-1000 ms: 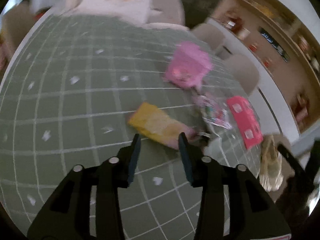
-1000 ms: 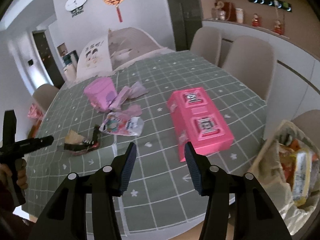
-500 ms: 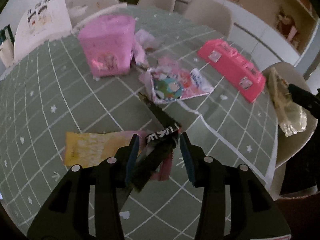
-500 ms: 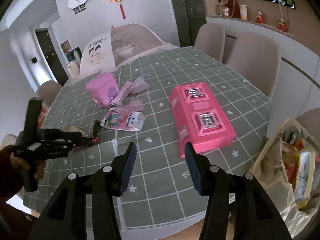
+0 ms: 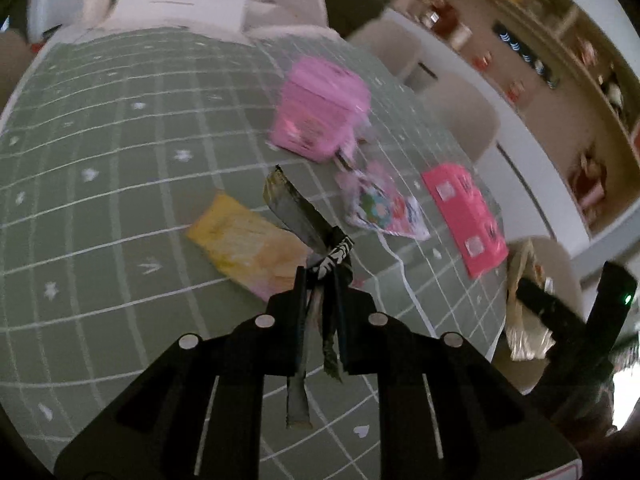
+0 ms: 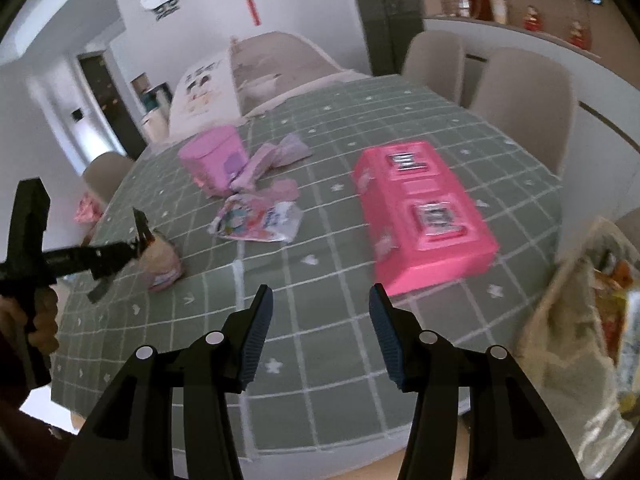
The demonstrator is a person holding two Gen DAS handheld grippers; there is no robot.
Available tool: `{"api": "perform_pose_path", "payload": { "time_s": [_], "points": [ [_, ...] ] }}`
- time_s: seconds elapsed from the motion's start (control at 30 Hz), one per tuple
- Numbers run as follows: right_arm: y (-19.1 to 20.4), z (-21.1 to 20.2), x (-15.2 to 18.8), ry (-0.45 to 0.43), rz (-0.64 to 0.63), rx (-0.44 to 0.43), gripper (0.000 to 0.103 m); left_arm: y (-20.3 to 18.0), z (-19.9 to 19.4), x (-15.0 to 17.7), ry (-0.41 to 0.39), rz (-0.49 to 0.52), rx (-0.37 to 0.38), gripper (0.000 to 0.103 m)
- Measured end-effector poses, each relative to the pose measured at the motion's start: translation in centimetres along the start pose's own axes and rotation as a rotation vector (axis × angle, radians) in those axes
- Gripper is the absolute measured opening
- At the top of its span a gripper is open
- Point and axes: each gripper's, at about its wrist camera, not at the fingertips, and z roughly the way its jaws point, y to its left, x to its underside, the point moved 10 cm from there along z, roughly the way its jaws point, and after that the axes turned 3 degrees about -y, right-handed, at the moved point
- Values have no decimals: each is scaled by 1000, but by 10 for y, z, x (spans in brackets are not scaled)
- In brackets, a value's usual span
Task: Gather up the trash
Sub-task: 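Grasp the yellow-and-pink snack bag with the right tool while the left tool holds the strip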
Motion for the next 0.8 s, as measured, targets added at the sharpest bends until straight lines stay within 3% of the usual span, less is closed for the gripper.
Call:
{"api": "perform_pose_path", "payload": {
  "time_s": [0.17, 0.3, 0.57, 0.8],
  "points": [
    [37, 20, 0, 30, -65, -69, 47, 29, -22, 2, -32, -122, 1, 12],
    [71, 36, 0, 59, -134, -135, 47, 56, -41, 9, -69, -131, -97, 13],
    [164, 90, -6, 122, -312, -284, 51, 84, -70, 22, -95, -150, -156, 13],
    [207, 144, -9, 184, -358, -315, 51, 109, -97, 29, -118, -155, -184, 13]
  ]
}}
